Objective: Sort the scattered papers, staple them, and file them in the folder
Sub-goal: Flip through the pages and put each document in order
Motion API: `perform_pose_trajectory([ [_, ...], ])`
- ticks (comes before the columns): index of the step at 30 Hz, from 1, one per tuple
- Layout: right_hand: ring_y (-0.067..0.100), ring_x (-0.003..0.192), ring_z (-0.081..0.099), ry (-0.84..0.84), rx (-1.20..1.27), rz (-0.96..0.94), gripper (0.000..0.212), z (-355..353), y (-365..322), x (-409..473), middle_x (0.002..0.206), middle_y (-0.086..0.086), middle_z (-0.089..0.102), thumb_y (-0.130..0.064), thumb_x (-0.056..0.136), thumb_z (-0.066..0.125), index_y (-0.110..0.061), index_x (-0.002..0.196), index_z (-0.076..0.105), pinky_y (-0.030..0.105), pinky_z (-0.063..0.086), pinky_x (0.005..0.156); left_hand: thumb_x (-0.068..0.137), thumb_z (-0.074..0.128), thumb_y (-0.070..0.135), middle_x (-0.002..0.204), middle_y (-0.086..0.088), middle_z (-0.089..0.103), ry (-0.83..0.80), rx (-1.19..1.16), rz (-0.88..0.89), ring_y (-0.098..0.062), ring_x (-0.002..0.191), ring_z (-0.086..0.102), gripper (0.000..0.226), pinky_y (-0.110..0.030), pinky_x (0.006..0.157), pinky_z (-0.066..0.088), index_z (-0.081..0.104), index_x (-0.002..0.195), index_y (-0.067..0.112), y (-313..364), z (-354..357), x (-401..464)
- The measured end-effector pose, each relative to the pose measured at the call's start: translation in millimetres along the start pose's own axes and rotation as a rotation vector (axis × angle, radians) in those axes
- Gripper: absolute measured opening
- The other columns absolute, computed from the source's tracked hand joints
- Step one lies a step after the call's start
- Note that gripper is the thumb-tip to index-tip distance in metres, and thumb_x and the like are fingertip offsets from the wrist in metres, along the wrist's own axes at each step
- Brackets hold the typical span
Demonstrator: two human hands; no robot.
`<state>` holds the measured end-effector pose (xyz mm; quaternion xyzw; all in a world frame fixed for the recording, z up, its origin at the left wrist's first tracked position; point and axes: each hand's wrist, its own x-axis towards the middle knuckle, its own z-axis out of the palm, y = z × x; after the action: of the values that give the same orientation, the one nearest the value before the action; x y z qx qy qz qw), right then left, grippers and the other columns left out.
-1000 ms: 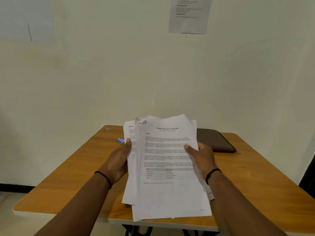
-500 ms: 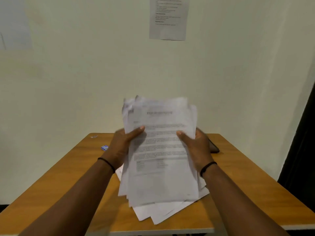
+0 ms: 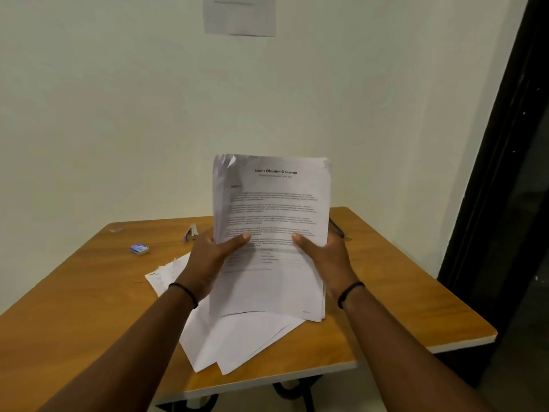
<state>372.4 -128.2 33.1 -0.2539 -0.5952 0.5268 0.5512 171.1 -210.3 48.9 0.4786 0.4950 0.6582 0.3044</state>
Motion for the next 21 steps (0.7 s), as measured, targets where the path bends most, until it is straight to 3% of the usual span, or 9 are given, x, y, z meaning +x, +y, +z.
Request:
perform_pose_trajectory([
  [4,0.013,0.096,0.072,0.155,-0.055,-0.034,0.031,-22,-7,15,0.106,-0.003,0.075,-0.022,0.084,0.079,-0.016,0.113,0.069,0.027,0.059,0.079,0.085,0.075,0.016,0.096,0.002,0.078,-0.012,-0.034,-0.036,-0.016,0.084,0.075,0.023,-0.023,0.067,0.058,0.071,0.107,0.012,10,38,13],
  [7,0.006,0.089,0.069,0.281,-0.297,-0.022,0.044,-58,-17,29,0.101,-0.008,0.072,-0.035,0.077,0.084,-0.019,0.11,0.061,0.022,0.056,0.074,0.087,0.074,0.015,0.098,-0.001,0.078,-0.071,-0.052,-0.123,-0.018,0.085,0.075,0.014,-0.025,0.068,0.059,0.074,0.101,0.016,8,72,24],
  [10,0.007,0.079,0.061,0.398,-0.591,0.047,0.054,-99,-19,35,0.091,-0.01,0.061,-0.036,0.075,0.085,-0.021,0.111,0.047,0.024,0.048,0.064,0.088,0.074,0.019,0.098,-0.008,0.076,-0.117,0.098,-0.294,-0.022,0.078,0.072,0.017,-0.026,0.054,0.055,0.073,0.104,0.014,-11,105,28],
  [13,0.019,0.081,0.058,0.357,-0.857,0.158,0.052,-141,3,39,0.091,-0.005,0.057,-0.033,0.075,0.084,-0.021,0.109,0.047,0.033,0.049,0.071,0.095,0.065,0.025,0.087,-0.012,0.075,-0.259,0.307,-0.507,-0.026,0.067,0.071,0.02,-0.035,0.054,0.06,0.066,0.105,0.007,-39,126,21],
  [15,0.02,0.085,0.058,0.234,-0.99,0.25,0.039,-161,28,38,0.091,-0.003,0.06,-0.027,0.073,0.086,-0.017,0.095,0.056,0.03,0.045,0.066,0.099,0.059,0.03,0.068,-0.011,0.071,-0.33,0.495,-0.574,-0.021,0.049,0.065,0.026,-0.031,0.05,0.058,0.061,0.095,0.004,-58,128,19],
  [19,0.019,0.086,0.061,0.199,-1.294,0.295,0.023,-164,55,38,0.087,-0.003,0.064,-0.028,0.07,0.085,-0.024,0.071,0.063,0.026,0.047,0.064,0.098,0.059,0.039,0.058,-0.002,0.065,-0.185,0.784,-0.441,-0.013,0.043,0.057,0.036,-0.02,0.049,0.048,0.068,0.083,0.008,-74,110,29],
  [21,0.02,0.087,0.062,0.199,-1.368,0.22,0.014,-146,54,40,0.089,-0.002,0.066,-0.019,0.074,0.077,-0.026,0.069,0.065,0.028,0.052,0.068,0.096,0.062,0.033,0.062,-0.004,0.065,-0.092,0.766,-0.337,-0.013,0.045,0.053,0.032,-0.02,0.051,0.042,0.07,0.079,0.008,-73,93,36],
])
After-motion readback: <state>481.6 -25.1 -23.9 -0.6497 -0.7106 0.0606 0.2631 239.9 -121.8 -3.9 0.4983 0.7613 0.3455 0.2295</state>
